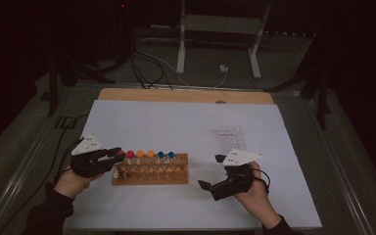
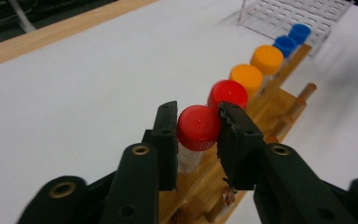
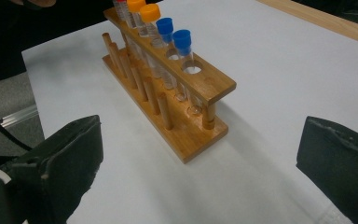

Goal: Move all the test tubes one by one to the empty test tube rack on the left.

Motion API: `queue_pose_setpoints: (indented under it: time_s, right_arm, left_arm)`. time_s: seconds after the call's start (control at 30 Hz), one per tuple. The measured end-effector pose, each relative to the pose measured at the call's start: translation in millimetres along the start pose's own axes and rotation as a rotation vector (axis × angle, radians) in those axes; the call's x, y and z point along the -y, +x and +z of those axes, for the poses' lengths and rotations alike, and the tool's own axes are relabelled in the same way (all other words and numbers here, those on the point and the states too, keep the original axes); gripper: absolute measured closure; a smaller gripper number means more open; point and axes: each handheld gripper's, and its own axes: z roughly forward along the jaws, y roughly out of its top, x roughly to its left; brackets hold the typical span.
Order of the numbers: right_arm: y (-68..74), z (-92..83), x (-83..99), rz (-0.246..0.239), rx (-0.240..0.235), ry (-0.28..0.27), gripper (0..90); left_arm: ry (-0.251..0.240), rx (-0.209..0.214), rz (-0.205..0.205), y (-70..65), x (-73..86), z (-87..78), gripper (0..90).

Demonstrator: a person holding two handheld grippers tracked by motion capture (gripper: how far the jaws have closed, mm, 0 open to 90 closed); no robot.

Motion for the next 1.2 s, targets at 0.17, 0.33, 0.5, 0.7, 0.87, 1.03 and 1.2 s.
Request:
queue_pose_setpoints:
  time_s: [0.17,0.33,0.5,0.7,0.87,1.03,1.2]
  right_arm:
    - [-0.4,-1.0,-0.2,0.001,0.003,-0.002,0.2]
    - [-1.1,-1.6,-0.3,0.002,0.005,-0.003,0.2]
    - [-1.2,-1.5,-0.3,0.003,0.005,-0.003,0.2]
    - [-2.1,-2.5,-0.1,0.006,0.01,-0.005,0.2]
    - [-2.1,-1.7,0.6,0.001,0.015,-0.003,0.2]
    - [-3.4,-1.9,1.2,0.002,0.023,-0.007,0.2]
    - [-4.1,-2.3,1.4,0.005,0.025,-0.009,0.2]
  left_arm:
    - [-0.042,0.04,-0.003,-2.8,-0.4,-9.8,40.6]
    - [-0.057,0.035,0.001,-14.5,-3.6,-17.2,16.8]
    - [-0.072,0.088,-0.028,-24.9,-3.5,-19.7,3.5]
    - [-0.091,0.111,-0.048,-33.0,5.9,-19.2,0.7]
    - [-0.123,0.13,-0.02,-40.3,17.8,-17.4,0.6]
    - [-0.118,0.162,-0.008,-53.4,29.1,-8.9,0.6]
    - [-0.085,0.182,0.007,-65.3,40.9,3.8,0.6]
